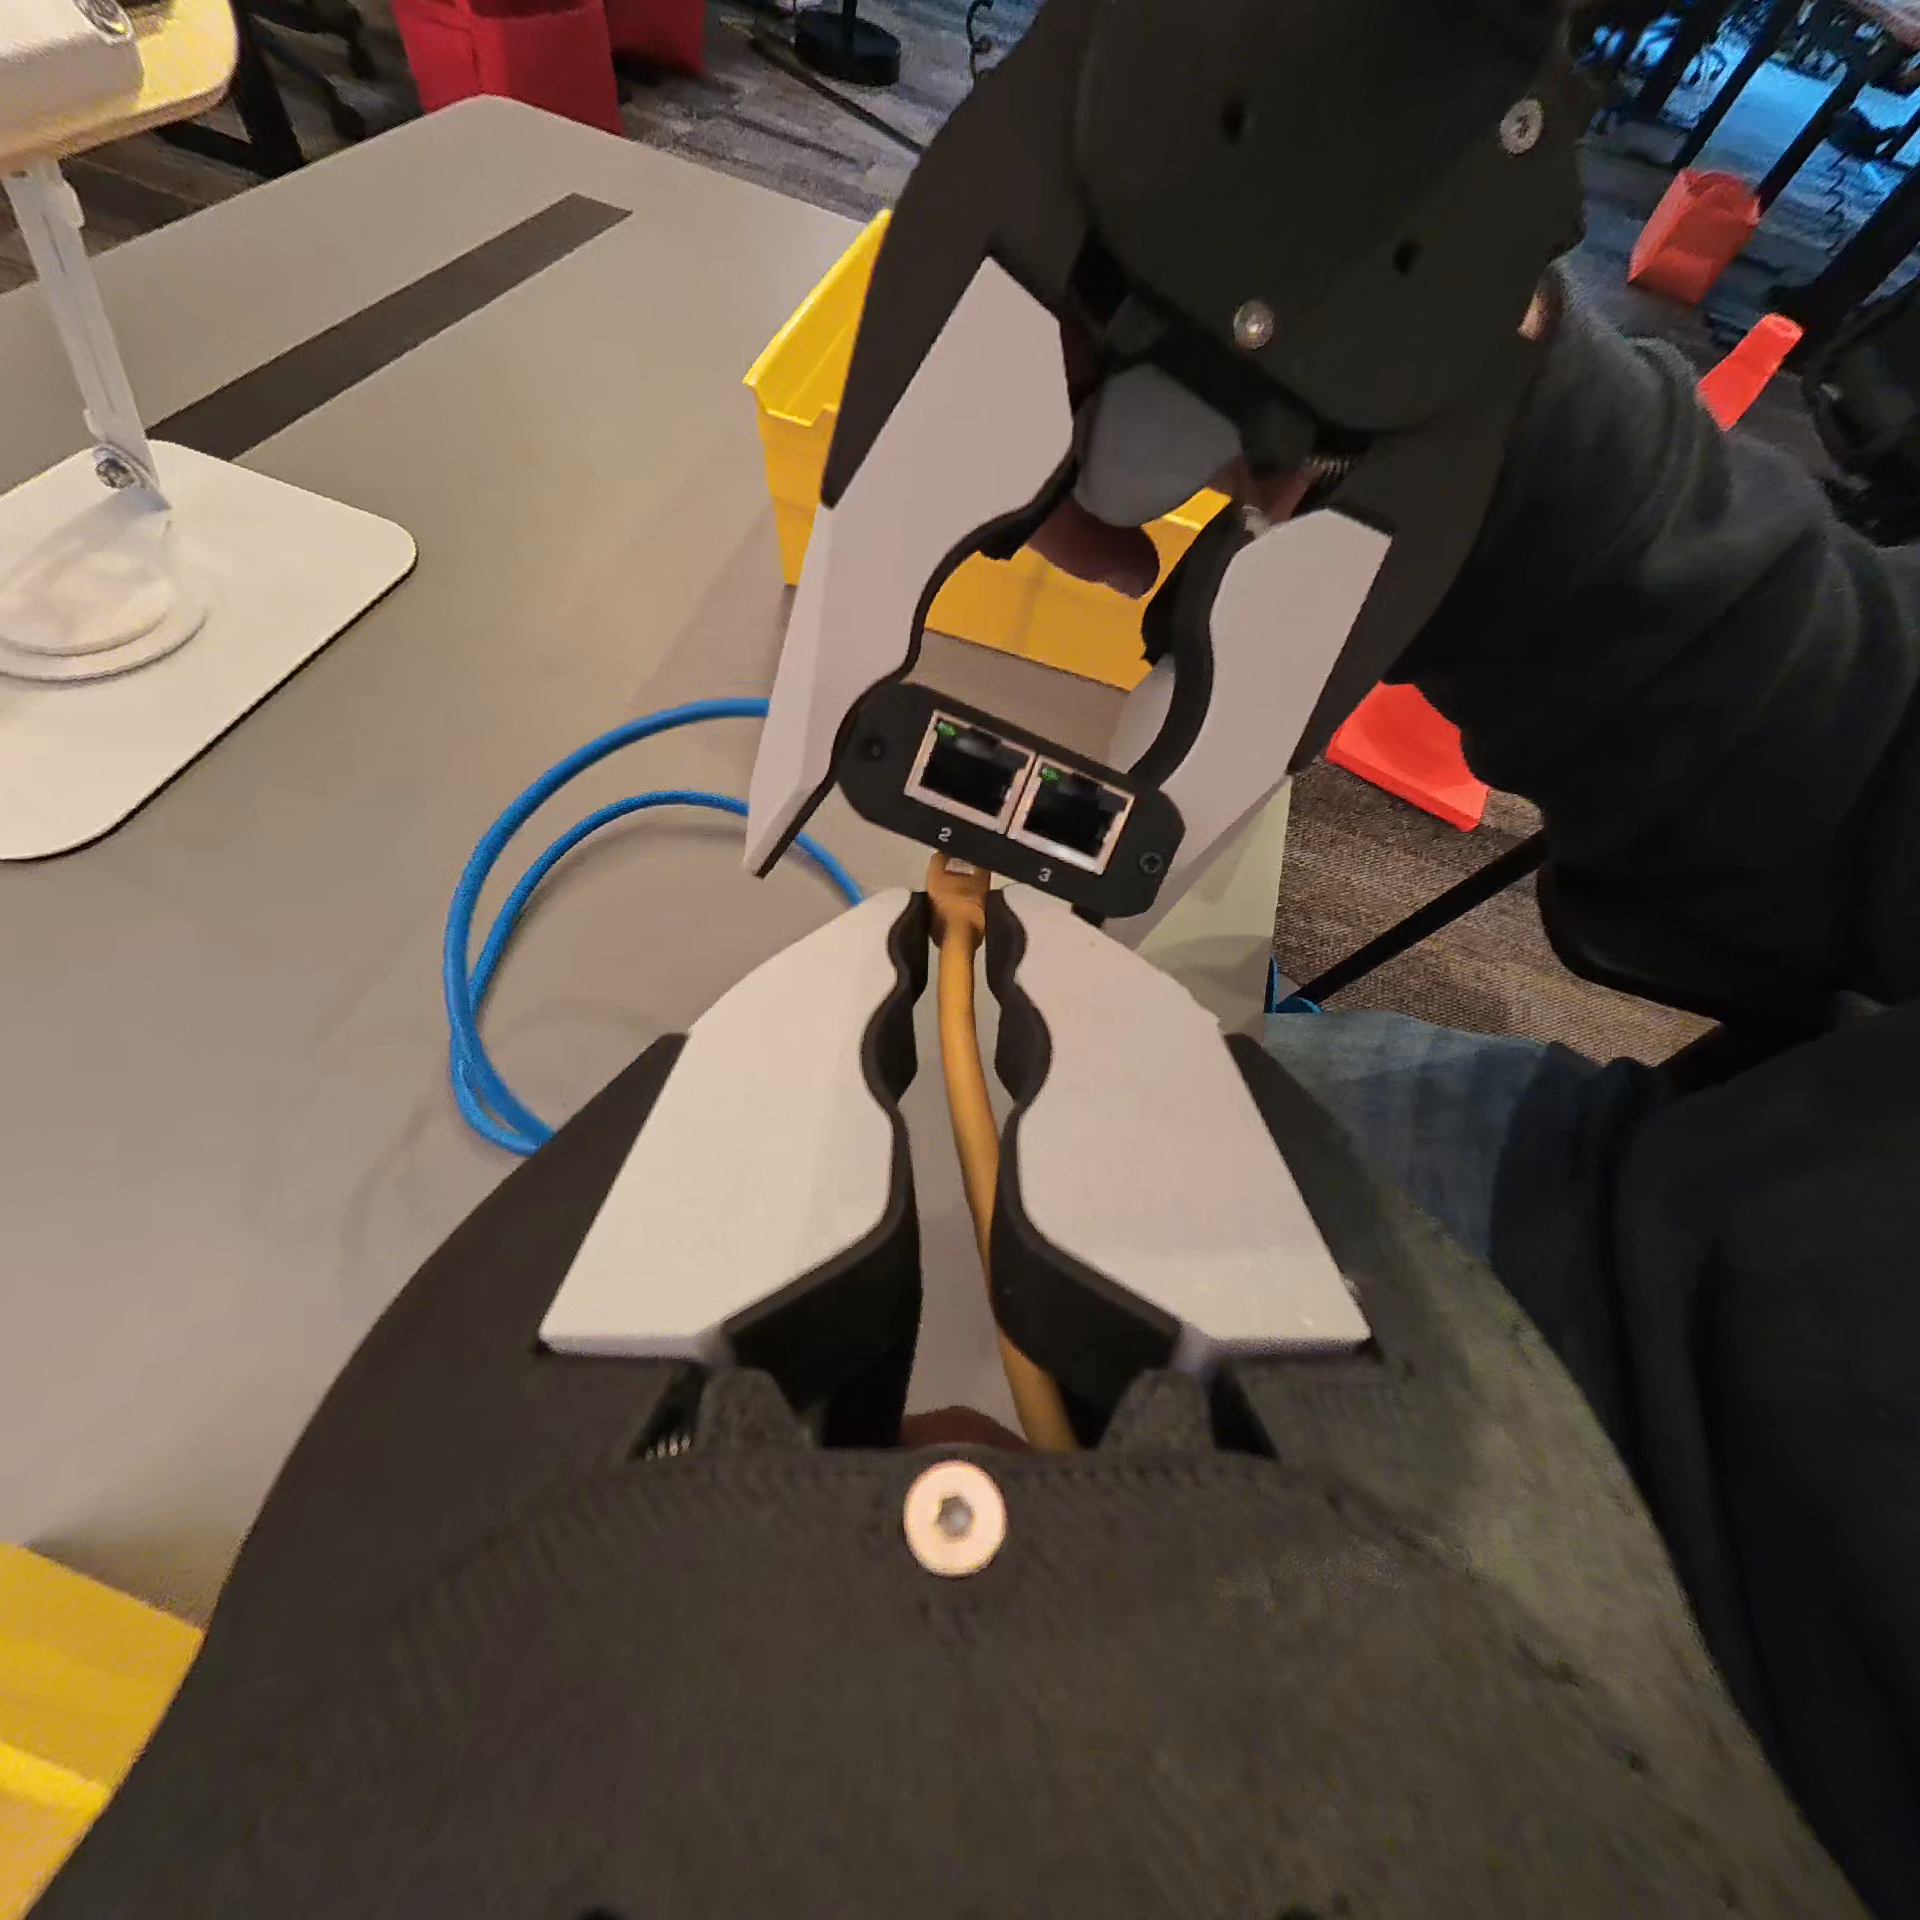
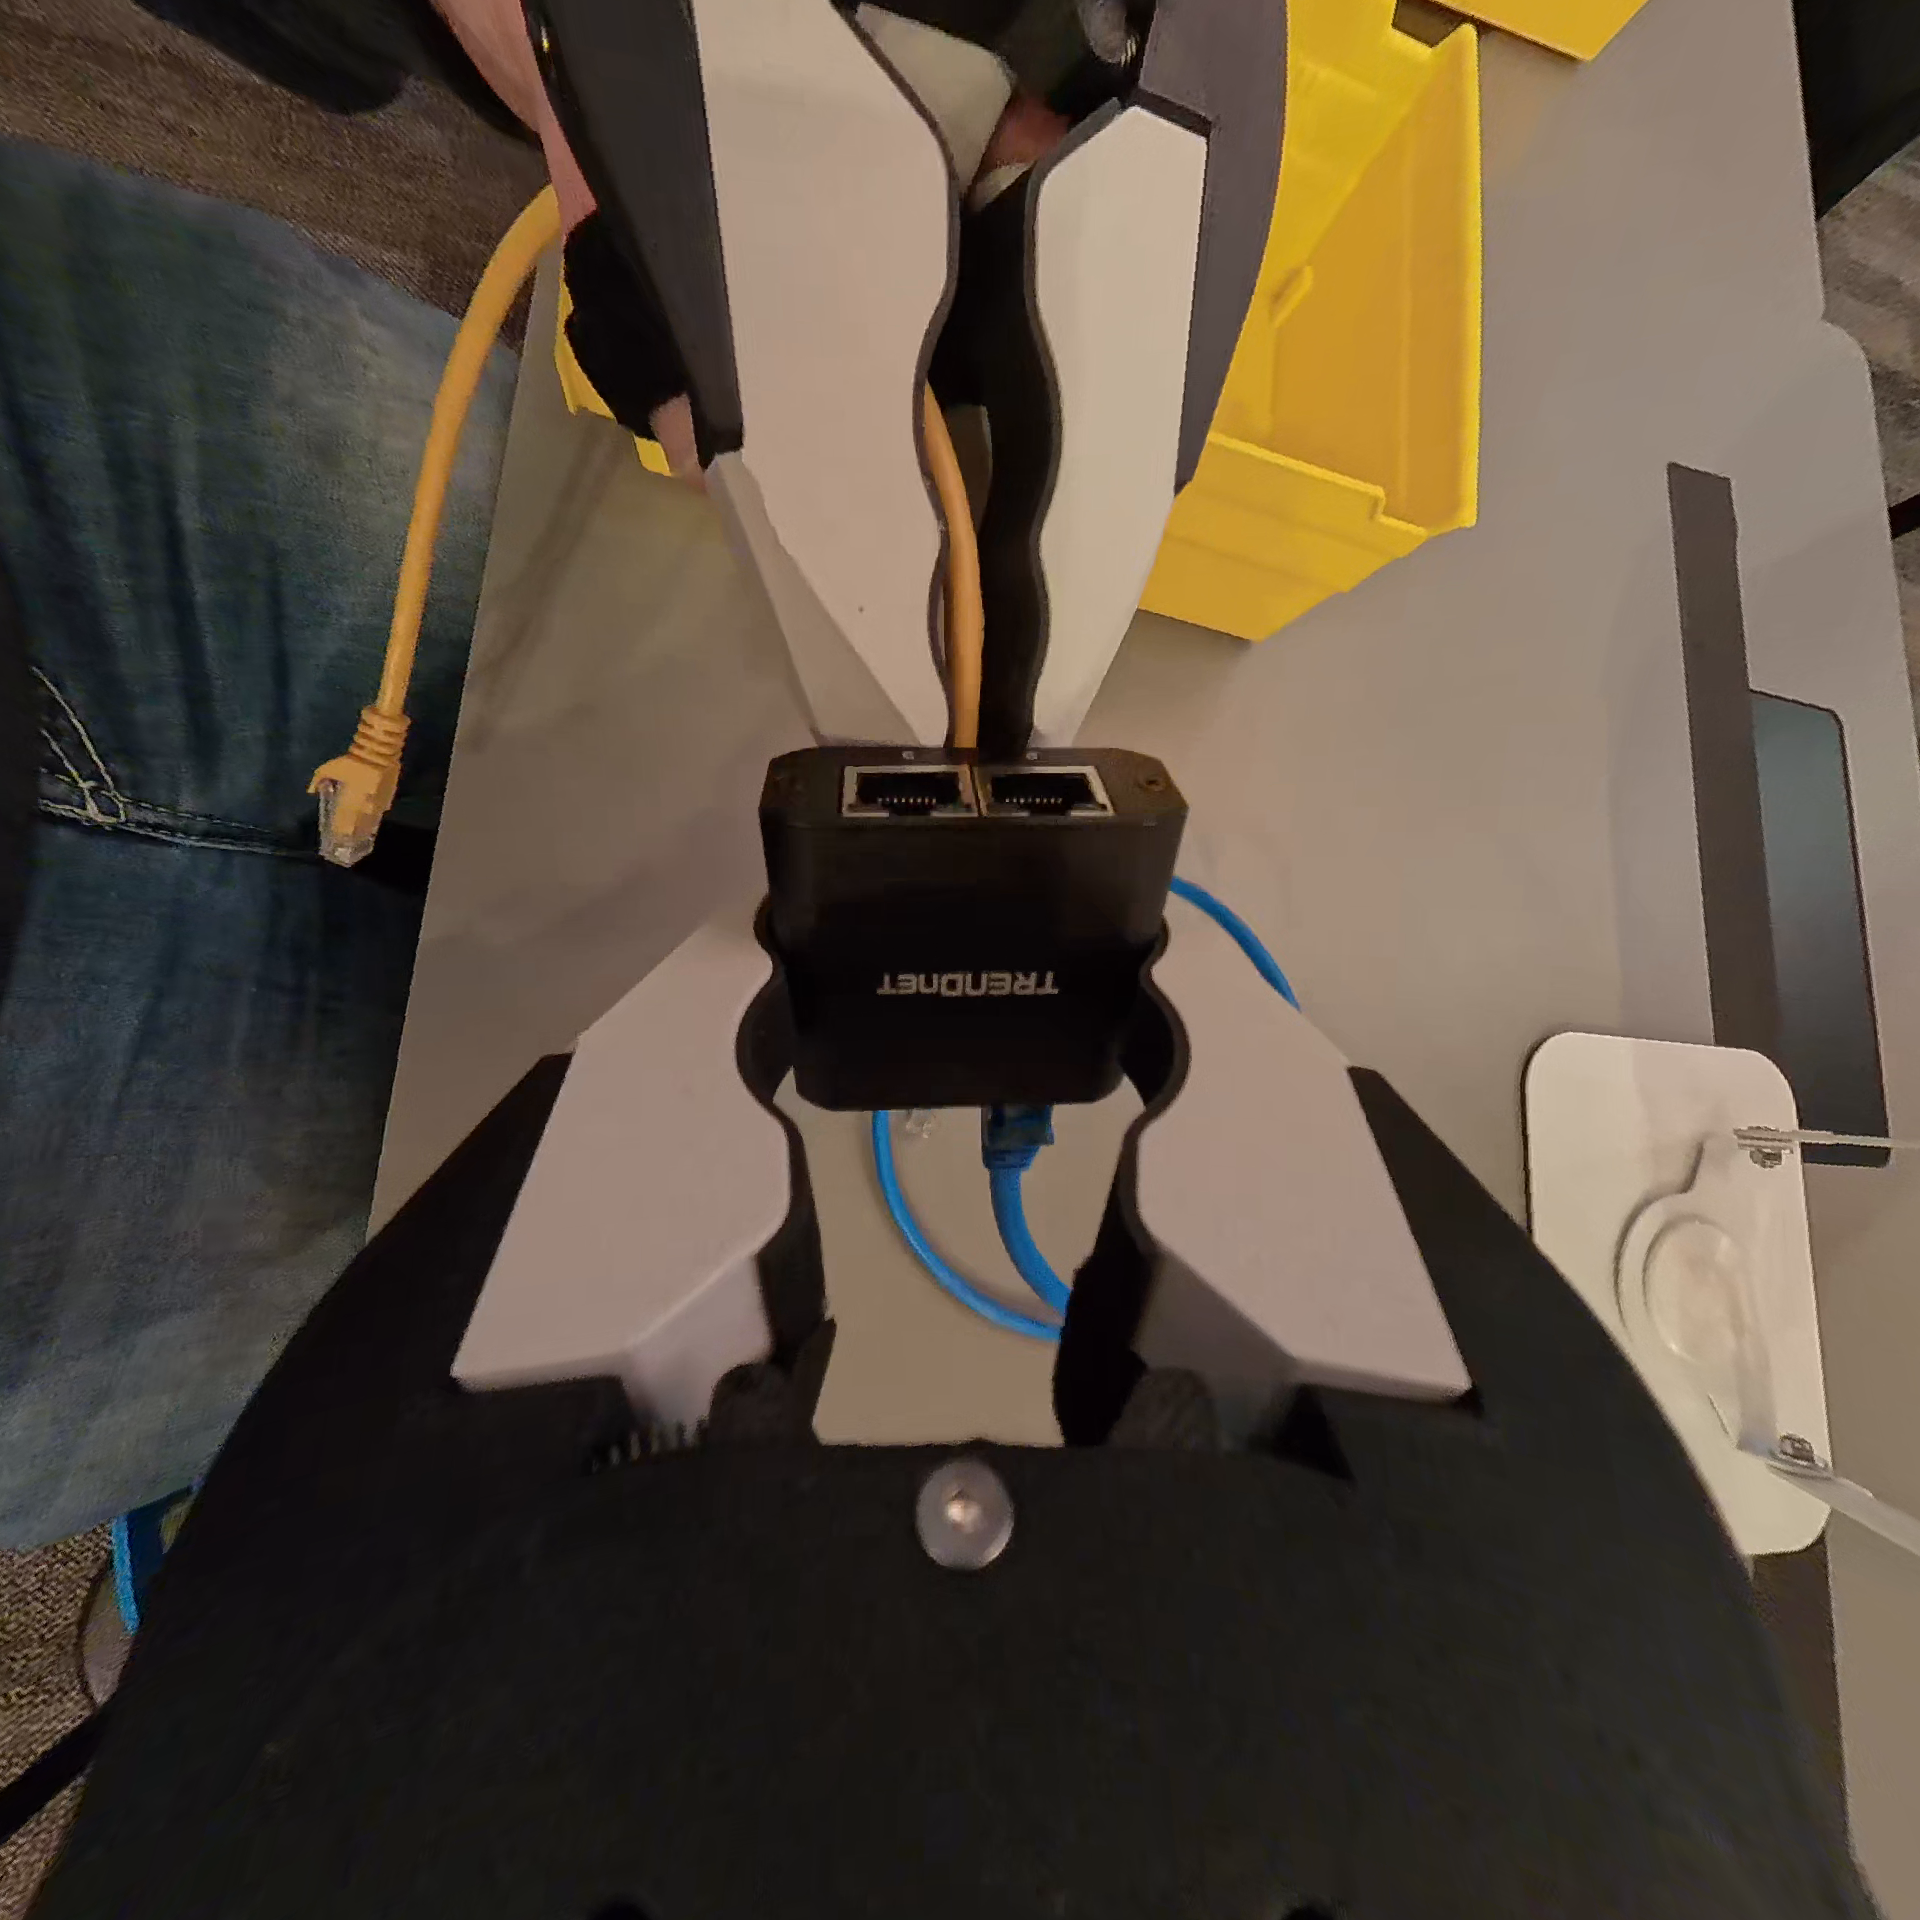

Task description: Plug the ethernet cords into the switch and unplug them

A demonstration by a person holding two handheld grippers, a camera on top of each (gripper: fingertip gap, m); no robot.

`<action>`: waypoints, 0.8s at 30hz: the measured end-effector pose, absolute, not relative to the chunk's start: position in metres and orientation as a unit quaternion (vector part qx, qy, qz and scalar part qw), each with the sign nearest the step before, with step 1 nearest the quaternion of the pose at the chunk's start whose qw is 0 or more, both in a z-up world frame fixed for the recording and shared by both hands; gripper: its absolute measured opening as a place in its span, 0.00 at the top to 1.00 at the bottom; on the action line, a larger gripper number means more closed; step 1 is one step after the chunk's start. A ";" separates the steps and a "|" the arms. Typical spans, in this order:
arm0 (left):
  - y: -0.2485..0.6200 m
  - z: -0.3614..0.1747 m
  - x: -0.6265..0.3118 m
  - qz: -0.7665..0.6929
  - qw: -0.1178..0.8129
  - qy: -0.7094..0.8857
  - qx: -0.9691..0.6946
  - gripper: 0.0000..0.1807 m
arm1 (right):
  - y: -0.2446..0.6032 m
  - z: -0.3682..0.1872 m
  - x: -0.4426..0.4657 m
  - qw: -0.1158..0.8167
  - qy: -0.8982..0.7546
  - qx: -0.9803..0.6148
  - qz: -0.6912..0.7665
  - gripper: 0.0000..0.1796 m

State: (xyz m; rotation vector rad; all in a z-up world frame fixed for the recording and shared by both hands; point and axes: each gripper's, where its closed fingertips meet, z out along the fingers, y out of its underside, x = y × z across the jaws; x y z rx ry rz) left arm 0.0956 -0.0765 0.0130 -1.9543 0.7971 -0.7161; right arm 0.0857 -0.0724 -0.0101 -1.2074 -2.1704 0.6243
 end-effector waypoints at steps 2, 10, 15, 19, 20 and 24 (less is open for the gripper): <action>-0.076 0.012 0.096 -0.285 0.443 0.322 -0.787 0.94 | -0.072 -0.012 0.086 0.284 -0.814 -0.452 0.228 0.66; -0.078 0.010 0.098 -0.279 0.443 0.333 -0.784 0.94 | -0.075 -0.016 0.089 0.268 -0.816 -0.453 0.238 0.66; -0.078 0.013 0.100 -0.296 0.450 0.328 -0.776 0.94 | -0.081 -0.009 0.085 0.268 -0.799 -0.452 0.292 0.65; -0.081 0.015 0.105 -0.309 0.455 0.333 -0.766 0.94 | -0.088 -0.002 0.081 0.266 -0.780 -0.448 0.347 0.63; -0.081 0.014 0.107 -0.306 0.452 0.335 -0.768 0.94 | -0.090 -0.003 0.079 0.263 -0.780 -0.447 0.352 0.62; -0.082 0.009 0.109 -0.298 0.449 0.345 -0.768 0.94 | -0.092 -0.005 0.077 0.260 -0.783 -0.443 0.351 0.62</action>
